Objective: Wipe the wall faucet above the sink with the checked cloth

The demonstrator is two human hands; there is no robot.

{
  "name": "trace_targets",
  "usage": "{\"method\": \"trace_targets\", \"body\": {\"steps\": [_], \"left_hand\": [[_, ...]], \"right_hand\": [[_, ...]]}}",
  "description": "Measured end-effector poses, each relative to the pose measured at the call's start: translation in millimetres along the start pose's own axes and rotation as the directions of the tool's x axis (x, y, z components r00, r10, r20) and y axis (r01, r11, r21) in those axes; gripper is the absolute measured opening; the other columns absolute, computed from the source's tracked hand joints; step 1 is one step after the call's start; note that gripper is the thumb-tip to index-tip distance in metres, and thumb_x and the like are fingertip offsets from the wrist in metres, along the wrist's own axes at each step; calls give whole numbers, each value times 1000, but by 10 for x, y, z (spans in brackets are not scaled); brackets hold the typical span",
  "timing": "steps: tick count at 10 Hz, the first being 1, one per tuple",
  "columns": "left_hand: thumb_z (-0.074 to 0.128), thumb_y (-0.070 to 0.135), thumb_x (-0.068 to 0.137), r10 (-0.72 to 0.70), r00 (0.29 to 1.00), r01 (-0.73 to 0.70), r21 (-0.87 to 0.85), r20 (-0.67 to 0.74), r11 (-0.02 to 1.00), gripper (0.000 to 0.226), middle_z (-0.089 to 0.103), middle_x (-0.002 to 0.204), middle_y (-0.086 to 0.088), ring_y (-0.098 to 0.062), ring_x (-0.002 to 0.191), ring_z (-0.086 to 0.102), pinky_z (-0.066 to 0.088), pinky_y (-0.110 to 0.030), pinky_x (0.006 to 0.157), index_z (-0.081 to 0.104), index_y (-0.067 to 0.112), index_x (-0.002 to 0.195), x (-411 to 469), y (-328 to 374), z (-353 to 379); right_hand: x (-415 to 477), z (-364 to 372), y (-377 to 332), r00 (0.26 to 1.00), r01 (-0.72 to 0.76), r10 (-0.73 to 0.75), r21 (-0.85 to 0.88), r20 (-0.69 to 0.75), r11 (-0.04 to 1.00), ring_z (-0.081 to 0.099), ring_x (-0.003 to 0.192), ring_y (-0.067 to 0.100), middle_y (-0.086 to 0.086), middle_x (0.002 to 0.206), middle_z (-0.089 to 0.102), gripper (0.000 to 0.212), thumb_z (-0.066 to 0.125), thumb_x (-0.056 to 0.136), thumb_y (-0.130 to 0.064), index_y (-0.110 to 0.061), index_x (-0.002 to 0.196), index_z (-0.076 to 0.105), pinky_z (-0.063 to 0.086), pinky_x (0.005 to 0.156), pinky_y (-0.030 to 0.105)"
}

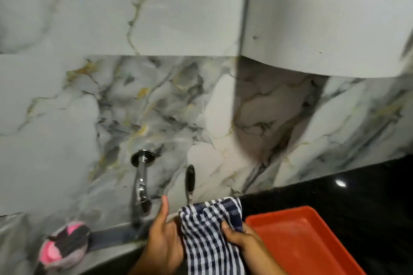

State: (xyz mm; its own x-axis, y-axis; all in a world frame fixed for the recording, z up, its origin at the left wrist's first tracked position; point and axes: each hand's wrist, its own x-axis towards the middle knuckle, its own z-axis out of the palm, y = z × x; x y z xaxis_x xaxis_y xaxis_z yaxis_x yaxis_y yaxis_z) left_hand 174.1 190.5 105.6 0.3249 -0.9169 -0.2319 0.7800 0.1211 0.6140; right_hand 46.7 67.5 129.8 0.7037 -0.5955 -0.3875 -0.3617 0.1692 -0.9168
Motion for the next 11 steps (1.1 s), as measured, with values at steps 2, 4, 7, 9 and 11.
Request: {"method": "trace_targets", "body": {"steps": [2, 4, 7, 9, 11], "left_hand": [[64, 3, 88, -104, 957, 186, 299, -271, 936, 32, 79, 95, -15, -24, 83, 77, 62, -28, 60, 65, -1, 120, 319, -1188, 548], [54, 0, 96, -95, 896, 283, 392, -434, 875, 20, 71, 111, -22, -32, 92, 67, 54, -38, 79, 63, 2, 114, 1157, -1865, 915], [52, 5, 97, 0, 783, 433, 544, -622, 719, 23, 71, 103, -15, -25, 85, 67, 58, -37, 79, 66, 4, 115, 2381, -2536, 632], [53, 12, 95, 177, 760, 518, 746, -626, 418, 43, 58, 137, -16, -31, 127, 56, 44, -41, 112, 50, 10, 138, 2514, -2714, 461], [50, 3, 96, 217, 859, 391, 868, -463, 305, 46, 53, 137, -15, -20, 118, 56, 50, -12, 92, 39, 9, 140, 2260, -2571, 630]], "right_hand": [[-235, -991, 643, 987, -156, 132, 387, 87, 909, 74, 93, 27, 18, 100, 77, 25, 59, 83, 3, -3, 103, 74, 62, 70, 29], [163, -2023, 984, 944, -324, 329, 256, 21, 911, 71, 98, 38, 23, 105, 75, 30, 62, 77, 10, -1, 102, 73, 54, 93, 49], [1109, -2664, 1728, 862, -406, 436, 163, -258, 899, 73, 88, 39, 25, 96, 76, 24, 75, 76, 2, 5, 99, 70, 57, 88, 54], [1265, -2632, 2077, 835, -423, 207, -355, -510, 834, 69, 92, 28, 8, 100, 75, 36, 80, 71, -28, -15, 102, 65, 55, 83, 35], [1029, -2502, 2048, 737, -533, 30, -554, -675, 639, 57, 113, 31, 8, 120, 62, 61, 62, 75, -63, -18, 114, 51, 48, 93, 42]]}}
